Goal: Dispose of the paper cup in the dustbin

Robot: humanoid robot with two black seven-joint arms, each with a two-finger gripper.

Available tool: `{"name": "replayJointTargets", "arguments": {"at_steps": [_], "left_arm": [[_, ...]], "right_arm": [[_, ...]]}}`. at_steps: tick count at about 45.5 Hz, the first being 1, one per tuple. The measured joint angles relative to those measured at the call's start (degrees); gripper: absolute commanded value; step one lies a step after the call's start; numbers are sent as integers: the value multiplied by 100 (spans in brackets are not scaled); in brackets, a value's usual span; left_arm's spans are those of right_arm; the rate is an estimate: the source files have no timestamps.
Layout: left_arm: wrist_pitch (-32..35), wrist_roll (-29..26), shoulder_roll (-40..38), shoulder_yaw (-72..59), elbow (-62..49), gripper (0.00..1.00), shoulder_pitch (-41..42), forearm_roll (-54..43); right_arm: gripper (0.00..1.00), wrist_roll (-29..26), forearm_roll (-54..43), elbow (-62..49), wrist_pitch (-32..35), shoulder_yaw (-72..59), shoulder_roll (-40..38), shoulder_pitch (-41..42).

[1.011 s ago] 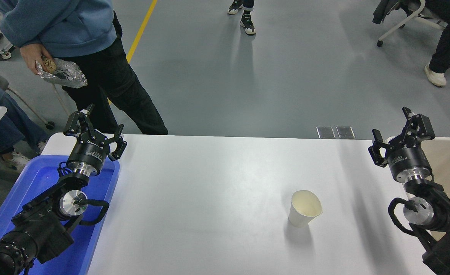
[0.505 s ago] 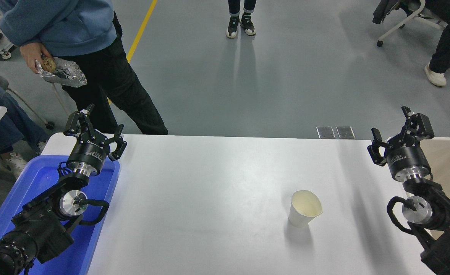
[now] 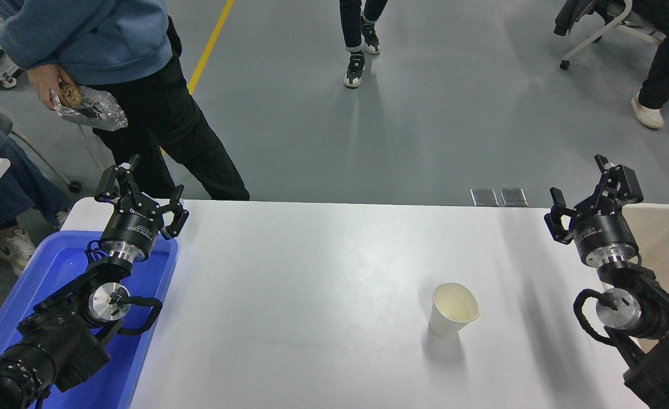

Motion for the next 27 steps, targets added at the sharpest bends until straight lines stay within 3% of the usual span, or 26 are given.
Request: {"name": "replayJointTargets", "arguments": {"at_steps": [10, 27], "left_arm": [[0, 4, 2, -2, 2, 100, 0, -1], [1, 4, 2, -2, 2, 100, 0, 0]], "right_arm": [[99, -164, -84, 303, 41, -520, -409, 105], [99, -329, -1208, 1263, 372, -1676, -1497, 667]]}}
